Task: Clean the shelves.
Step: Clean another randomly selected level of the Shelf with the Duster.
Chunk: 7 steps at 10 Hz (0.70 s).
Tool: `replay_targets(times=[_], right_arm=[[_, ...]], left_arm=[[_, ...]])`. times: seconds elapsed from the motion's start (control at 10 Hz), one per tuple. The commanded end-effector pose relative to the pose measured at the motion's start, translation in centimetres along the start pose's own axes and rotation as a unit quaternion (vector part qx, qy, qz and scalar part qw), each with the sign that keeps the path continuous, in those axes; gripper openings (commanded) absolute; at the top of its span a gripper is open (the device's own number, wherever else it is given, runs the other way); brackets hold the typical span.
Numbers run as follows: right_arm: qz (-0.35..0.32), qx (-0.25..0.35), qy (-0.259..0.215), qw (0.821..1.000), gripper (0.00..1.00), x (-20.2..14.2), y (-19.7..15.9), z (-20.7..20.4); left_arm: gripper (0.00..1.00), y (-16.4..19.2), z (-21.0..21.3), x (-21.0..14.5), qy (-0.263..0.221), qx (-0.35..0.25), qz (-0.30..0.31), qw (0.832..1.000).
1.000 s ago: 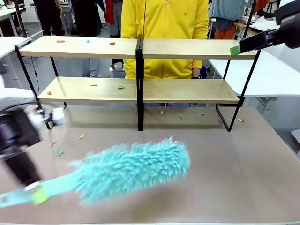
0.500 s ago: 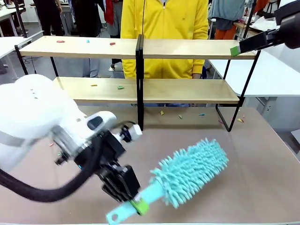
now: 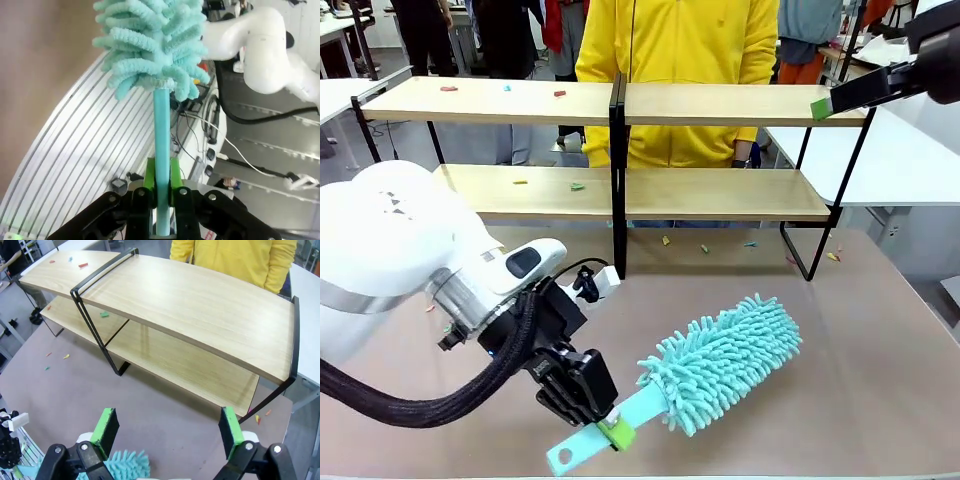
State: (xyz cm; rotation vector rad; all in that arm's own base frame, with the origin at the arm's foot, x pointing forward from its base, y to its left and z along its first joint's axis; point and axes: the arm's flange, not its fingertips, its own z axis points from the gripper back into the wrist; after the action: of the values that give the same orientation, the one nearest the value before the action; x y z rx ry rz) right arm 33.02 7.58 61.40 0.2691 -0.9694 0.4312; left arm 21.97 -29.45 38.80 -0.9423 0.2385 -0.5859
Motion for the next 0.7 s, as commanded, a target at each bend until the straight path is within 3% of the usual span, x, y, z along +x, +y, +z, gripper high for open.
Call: replay_targets(times=[0.0,0.2,0.6], right_arm=[[0.000,0.000,0.000,1.000,1.00,0.1,-0.1,0.0],[0.000,0.000,0.000,1.000,1.00,0.1,-0.1,0.0],[0.000,0.000,0.000,1.000,1.00,0.1,-0.1,0.0]], left_arm=[[0.13,-0.8,-3.3,0.1,-0.070,0.029,0.017,0.997],[0.13,-1.2,-4.3,0.6,-0.159,0.060,0.054,0.984],[0.13,-2.2,-6.7,5.6,-0.216,0.118,0.117,0.962]])
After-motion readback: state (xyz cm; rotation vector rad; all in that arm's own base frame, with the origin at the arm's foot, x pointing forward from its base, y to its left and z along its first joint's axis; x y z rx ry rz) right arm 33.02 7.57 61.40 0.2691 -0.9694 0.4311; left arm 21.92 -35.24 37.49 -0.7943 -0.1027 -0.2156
